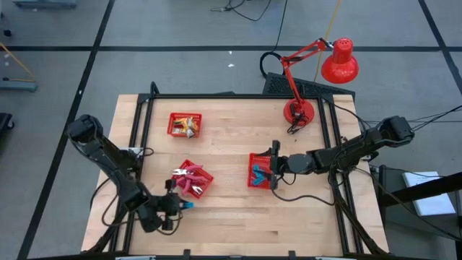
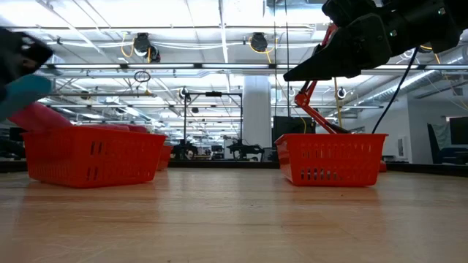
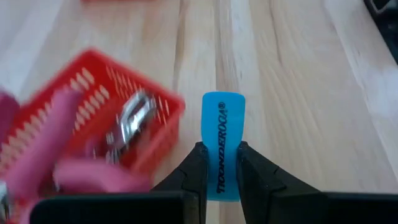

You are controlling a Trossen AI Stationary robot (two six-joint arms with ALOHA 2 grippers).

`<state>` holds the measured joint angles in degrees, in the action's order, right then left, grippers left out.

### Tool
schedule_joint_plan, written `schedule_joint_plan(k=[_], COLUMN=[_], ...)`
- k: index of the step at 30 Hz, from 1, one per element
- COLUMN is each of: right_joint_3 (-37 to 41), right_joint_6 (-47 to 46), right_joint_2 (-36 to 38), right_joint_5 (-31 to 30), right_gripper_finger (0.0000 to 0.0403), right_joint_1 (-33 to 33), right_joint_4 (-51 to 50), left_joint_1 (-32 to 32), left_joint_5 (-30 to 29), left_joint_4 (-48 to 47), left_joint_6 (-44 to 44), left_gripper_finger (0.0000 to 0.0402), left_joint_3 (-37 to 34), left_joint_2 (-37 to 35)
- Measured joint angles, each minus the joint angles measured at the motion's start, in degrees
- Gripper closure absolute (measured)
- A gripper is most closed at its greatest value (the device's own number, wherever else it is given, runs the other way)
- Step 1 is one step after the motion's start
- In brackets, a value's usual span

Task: Pick & Place School Supplies
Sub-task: Put the blue eraser into the bottom right red basket

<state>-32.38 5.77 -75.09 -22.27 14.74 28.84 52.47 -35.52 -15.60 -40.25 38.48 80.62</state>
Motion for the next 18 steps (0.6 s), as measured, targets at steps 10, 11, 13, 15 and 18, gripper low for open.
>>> schedule_joint_plan(k=[10,11,13,15,18], right_joint_3=[0.0,0.0,0.0,0.0,0.0], right_joint_6=[0.35,0.08,0.01,0.42,3.27], right_joint_2=[0.21,0.16,0.16,0.16,0.18], right_joint_5=[0.85,1.4,1.21,-2.1,-9.26], right_gripper_finger=[0.0147,0.0147,0.0147,0.0147,0.0147], right_joint_1=[0.0,0.0,0.21,0.61,1.2], right_joint_4=[0.04,0.07,-0.38,-1.04,-2.5], left_joint_1=[-13.06,-14.49,-17.43,-20.94,-26.78], left_joint_5=[2.02,2.54,4.34,8.04,14.62], left_joint_4=[16.91,19.11,23.64,27.19,32.26], left_joint_6=[27.46,30.35,35.73,40.22,45.97], left_gripper_finger=[0.0346,0.0346,0.0346,0.0346,0.0346], left_joint_3=[0.02,0.02,0.04,0.07,0.07], left_joint_2=[0.0,0.0,-0.02,-0.07,-0.07])
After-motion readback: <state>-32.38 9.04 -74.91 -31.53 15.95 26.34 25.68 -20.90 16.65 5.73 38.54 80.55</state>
